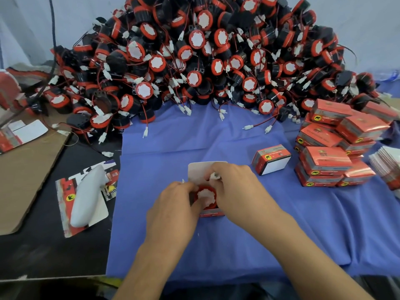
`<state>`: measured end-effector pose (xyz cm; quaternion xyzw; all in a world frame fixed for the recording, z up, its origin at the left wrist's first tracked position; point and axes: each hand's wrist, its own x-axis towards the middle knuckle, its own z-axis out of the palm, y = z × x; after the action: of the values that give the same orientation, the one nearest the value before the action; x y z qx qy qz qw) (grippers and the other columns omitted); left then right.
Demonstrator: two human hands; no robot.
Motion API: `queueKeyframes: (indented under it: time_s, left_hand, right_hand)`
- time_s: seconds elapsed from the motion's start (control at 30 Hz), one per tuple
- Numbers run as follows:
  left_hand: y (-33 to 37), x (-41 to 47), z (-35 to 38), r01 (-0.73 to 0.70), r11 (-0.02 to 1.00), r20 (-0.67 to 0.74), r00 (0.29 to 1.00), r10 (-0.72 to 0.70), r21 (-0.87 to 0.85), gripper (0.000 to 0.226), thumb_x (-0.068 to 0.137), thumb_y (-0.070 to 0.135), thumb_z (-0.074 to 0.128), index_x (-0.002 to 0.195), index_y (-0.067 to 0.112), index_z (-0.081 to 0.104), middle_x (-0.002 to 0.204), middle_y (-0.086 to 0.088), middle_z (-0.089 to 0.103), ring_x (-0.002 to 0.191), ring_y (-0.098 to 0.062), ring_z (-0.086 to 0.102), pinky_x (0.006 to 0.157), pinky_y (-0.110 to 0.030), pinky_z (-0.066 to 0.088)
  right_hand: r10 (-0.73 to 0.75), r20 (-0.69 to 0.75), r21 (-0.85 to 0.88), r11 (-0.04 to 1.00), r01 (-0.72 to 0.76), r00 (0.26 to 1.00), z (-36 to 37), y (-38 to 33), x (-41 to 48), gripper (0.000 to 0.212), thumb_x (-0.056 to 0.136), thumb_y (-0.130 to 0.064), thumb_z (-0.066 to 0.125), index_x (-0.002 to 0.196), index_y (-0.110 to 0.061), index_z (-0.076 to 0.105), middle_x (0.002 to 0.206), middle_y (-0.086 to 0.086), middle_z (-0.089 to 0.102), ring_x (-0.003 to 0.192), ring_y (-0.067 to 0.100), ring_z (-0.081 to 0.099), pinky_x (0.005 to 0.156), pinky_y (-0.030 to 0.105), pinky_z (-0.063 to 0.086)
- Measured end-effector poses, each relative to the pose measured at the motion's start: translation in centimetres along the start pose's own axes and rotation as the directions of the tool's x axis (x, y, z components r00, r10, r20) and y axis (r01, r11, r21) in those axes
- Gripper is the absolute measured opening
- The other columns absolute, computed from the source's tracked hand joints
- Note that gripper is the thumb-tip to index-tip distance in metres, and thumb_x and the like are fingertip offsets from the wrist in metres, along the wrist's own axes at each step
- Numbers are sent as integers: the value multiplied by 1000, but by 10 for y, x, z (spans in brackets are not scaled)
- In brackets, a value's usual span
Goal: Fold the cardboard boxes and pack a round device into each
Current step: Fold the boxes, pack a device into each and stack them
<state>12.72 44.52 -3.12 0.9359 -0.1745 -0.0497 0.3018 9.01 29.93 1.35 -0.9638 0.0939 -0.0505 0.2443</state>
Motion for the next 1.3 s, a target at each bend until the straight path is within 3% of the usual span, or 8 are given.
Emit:
queueKeyframes:
  time_s: [0.2, 0.27, 0.43, 0.7, 0.87, 1.13, 1.23, 1.3]
  left_hand:
    - [-1, -3, -1, 9, 998, -7, 1000, -10, -57, 8, 94, 57, 59, 93, 49, 59, 80, 17, 55, 73, 0, 51, 52, -27, 33]
    - [-1, -3, 0, 12, 996, -25, 1000, -14, -89, 8, 94, 58, 58, 93, 50, 55, 82, 20, 57, 76, -2, 54, 53, -28, 33]
    - [-5, -4, 3, 17, 992, -43, 999, -22, -123, 18, 91, 53, 62, 103, 42, 56, 90, 19, 60, 82, -7, 56, 55, -27, 34]
    - [-12, -5, 9, 22, 980, -43, 999, -31, -198, 28, 85, 25, 66, 94, 39, 44, 79, 15, 59, 72, -3, 54, 51, -28, 30]
    - [-19, -2, 13, 14, 971, -51, 998, -26, -238, 36, 84, 18, 64, 98, 40, 39, 82, 13, 62, 74, -8, 59, 54, -36, 41]
    - [-24, -5, 22, -13, 910, -72, 997, -19, -415, 36, 73, 48, 66, 99, 46, 42, 83, 18, 66, 73, -4, 62, 56, -39, 52]
    - [-29, -8, 26, -44, 861, -90, 996, -1, -507, 48, 65, 60, 65, 107, 43, 48, 86, 20, 69, 76, -3, 66, 55, -27, 48]
    - [-32, -11, 28, -71, 859, -96, 995, 26, -507, 54, 65, 58, 71, 112, 42, 49, 89, 18, 71, 78, -4, 68, 57, -30, 53]
  right_hand:
    - [0, -88, -134, 991, -12, 996, 21, 0, 4, 18, 92, -13, 56, 93, -29, 48, 83, -12, 58, 64, 8, 46, 75, 31, 14]
    - [15, -104, -108, 994, -26, 994, 27, 0, 2, 16, 90, -12, 53, 86, -27, 56, 83, -12, 62, 78, 7, 54, 78, 31, 15]
    - [11, -101, -137, 990, -24, 995, 38, -1, -3, 17, 92, -17, 49, 87, -31, 57, 90, -14, 61, 97, 9, 56, 115, 42, 9]
    - [-25, -34, -42, 999, 24, 999, 41, -7, -3, 11, 99, -38, 39, 94, -32, 48, 89, -16, 62, 114, 11, 47, 122, 55, 1]
    - [-58, 30, -35, 998, 59, 998, 38, -3, -5, 19, 100, -52, 42, 99, -36, 53, 94, -19, 65, 123, 11, 41, 123, 58, -5]
    - [-104, 2, 63, 993, 104, 995, 39, -3, -4, 14, 101, -42, 50, 102, -30, 56, 95, -14, 63, 115, 18, 43, 122, 57, 15]
    - [-148, 8, 42, 988, 147, 989, 36, 0, -5, 15, 99, -37, 49, 100, -26, 59, 98, -9, 65, 109, 19, 45, 111, 47, 35]
    - [-164, 38, 47, 986, 162, 986, 32, 1, -5, 14, 97, -33, 48, 99, -25, 60, 99, -7, 65, 108, 18, 45, 100, 41, 41]
